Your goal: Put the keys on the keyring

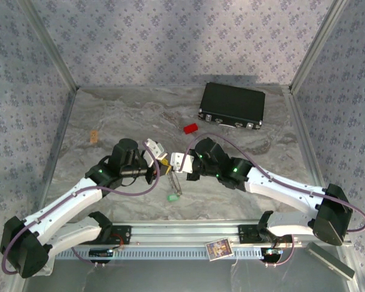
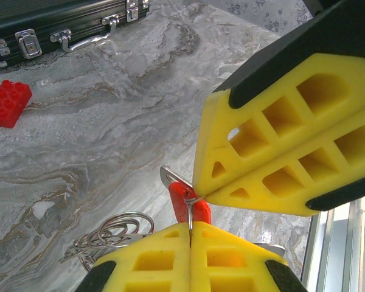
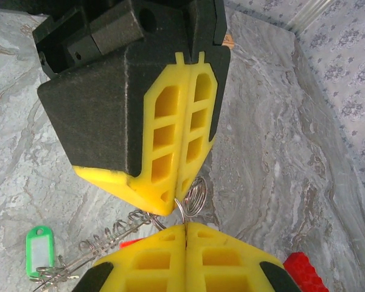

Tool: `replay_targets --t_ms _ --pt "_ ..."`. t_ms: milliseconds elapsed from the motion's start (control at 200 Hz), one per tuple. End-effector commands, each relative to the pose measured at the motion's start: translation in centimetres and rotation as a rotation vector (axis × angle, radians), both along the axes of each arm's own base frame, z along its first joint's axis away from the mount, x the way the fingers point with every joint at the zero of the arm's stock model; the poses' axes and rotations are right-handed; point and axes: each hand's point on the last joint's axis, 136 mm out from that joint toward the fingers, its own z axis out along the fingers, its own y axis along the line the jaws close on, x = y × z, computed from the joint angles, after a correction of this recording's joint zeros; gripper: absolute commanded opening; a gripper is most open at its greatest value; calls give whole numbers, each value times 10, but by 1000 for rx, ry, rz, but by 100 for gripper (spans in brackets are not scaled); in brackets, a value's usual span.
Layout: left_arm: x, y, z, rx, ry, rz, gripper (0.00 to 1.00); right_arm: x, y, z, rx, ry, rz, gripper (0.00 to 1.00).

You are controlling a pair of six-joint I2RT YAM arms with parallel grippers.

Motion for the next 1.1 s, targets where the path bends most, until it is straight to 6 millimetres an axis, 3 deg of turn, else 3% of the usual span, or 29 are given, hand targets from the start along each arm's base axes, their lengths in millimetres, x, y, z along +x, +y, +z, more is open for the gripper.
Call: replay_targets --t_ms 0,814,1094 --pt "3 -3 7 -22 -27 7 0 -6 1 1 -4 11 20 0" --pt "4 -4 13 -38 -47 7 0 -15 8 -8 -27 54 56 0" --pt "5 -4 14 -46 -55 10 0 -12 10 -2 -4 51 40 0"
